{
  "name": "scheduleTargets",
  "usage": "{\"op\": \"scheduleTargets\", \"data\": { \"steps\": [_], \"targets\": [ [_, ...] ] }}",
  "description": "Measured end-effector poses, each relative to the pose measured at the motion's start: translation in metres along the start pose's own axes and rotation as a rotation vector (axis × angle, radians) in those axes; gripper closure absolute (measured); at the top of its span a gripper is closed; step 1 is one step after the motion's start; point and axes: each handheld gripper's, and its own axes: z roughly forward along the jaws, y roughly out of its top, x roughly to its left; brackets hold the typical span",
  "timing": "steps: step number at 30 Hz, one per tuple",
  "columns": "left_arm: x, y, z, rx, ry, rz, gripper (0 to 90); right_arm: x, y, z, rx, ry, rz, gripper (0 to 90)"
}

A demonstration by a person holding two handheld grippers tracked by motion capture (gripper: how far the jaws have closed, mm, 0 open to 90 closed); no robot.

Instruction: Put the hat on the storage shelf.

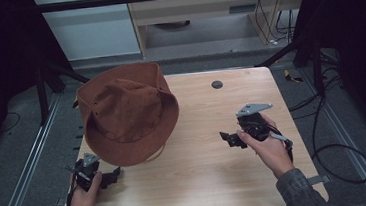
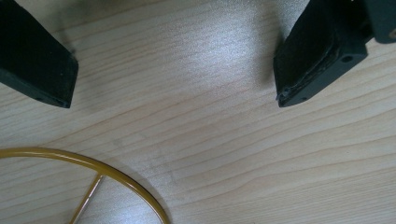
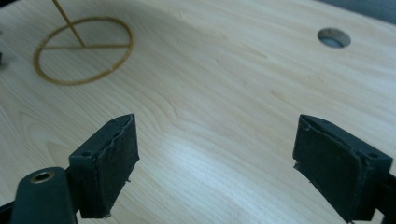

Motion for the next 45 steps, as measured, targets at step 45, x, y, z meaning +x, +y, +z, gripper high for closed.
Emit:
{"op": "scheduleTargets", "data": {
  "steps": [45],
  "targets": [
    [0.000, 0.000, 0.000, -0.001, 0.000, 0.000, 0.0, 0.001, -0.089, 0.060, 0.086, -0.138, 0.086, 10.4]
  ]
}}
